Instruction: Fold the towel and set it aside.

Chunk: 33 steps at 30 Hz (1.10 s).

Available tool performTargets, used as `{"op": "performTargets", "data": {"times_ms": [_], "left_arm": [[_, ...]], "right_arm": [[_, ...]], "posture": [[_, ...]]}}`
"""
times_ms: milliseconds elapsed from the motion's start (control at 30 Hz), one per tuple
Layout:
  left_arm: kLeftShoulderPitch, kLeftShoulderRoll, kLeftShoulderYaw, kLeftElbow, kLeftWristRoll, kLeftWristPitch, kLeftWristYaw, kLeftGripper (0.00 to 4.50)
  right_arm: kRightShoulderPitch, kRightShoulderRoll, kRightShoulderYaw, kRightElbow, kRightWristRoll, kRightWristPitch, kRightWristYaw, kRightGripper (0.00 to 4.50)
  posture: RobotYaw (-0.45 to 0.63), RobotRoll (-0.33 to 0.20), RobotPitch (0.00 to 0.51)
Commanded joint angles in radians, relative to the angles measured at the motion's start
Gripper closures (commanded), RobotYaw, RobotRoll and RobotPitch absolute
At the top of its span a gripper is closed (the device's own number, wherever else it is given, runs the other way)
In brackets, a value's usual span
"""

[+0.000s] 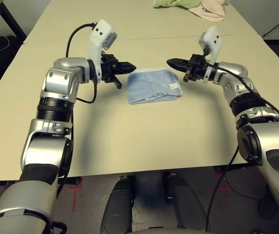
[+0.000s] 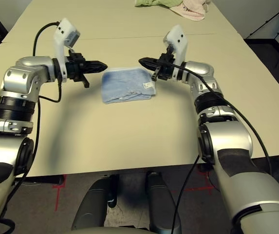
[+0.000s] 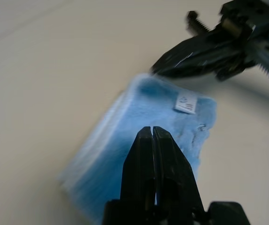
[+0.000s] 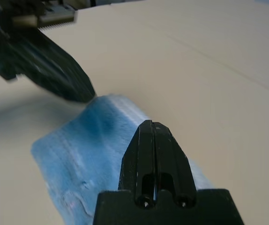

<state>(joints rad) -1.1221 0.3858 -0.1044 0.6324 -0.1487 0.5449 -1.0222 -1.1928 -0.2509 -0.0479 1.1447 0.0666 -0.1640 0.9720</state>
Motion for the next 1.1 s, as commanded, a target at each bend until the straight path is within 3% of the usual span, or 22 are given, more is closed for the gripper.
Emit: {"op": "performTargets", "data": {"times_ms": [33,167,367,833,1100], "left_arm": [[-0.043,-0.066,-0.030,0.141,0.035,-0.071,0.022,4.36],[-0.091,-0.122,-0.031,0.288,0.065,-0.149,0.060,4.36],[-0.125,-0.128,-0.010,0.412,0.090,-0.224,0.113,4.36],[-0.117,-0.075,0.038,0.466,0.110,-0.225,0.225,4.36],[-0.095,-0.018,0.045,0.440,0.113,-0.195,0.202,4.36]], "right_arm": [[-0.021,0.022,0.013,0.041,-0.025,0.002,-0.060,4.50],[-0.037,0.046,0.027,0.063,-0.054,0.007,-0.107,4.50],[-0.034,0.045,0.059,0.072,-0.094,0.016,-0.118,4.50],[-0.027,0.035,0.092,0.085,-0.154,0.058,-0.189,4.50],[-0.042,0.019,0.078,0.083,-0.149,0.072,-0.220,4.50]], "posture": [[0.08,0.000,0.250],[0.07,0.000,0.262],[0.06,0.000,0.267],[0.07,0.000,0.276],[0.07,0.000,0.275]]}}
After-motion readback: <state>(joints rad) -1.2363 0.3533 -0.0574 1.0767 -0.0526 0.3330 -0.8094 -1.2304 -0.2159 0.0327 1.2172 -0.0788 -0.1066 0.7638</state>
